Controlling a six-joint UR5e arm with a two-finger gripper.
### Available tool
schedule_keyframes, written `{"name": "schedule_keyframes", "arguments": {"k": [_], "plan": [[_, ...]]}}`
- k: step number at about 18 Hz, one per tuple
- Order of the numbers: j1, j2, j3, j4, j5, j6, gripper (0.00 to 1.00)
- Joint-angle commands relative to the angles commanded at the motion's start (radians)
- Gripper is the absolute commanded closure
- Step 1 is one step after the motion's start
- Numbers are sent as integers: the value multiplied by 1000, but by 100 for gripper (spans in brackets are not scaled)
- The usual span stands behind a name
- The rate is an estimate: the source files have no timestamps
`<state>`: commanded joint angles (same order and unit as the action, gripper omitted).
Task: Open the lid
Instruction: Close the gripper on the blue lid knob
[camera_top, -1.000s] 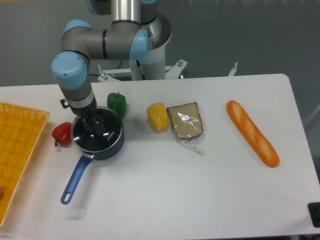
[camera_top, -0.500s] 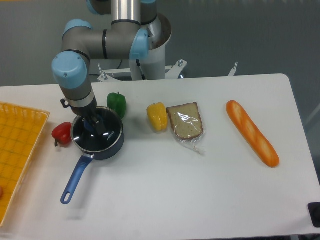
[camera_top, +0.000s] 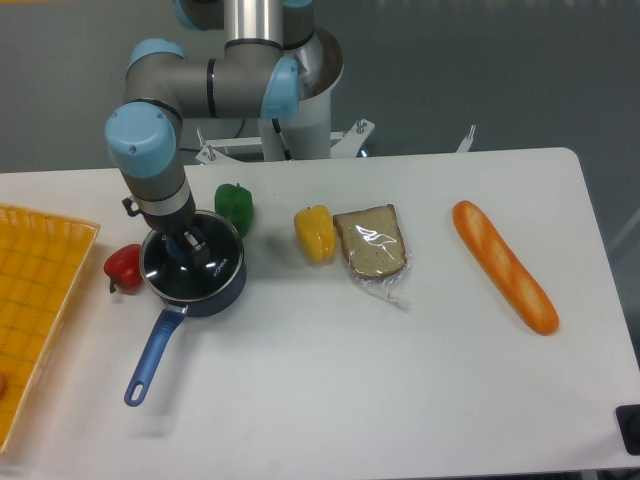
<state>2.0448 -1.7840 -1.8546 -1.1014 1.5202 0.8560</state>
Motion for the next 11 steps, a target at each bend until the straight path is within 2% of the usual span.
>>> {"name": "schedule_keyframes", "arguments": {"k": [1,11], "plan": [[0,0,2,0,0,-3,39],[12,3,29,-14,-2,-3,43]]}}
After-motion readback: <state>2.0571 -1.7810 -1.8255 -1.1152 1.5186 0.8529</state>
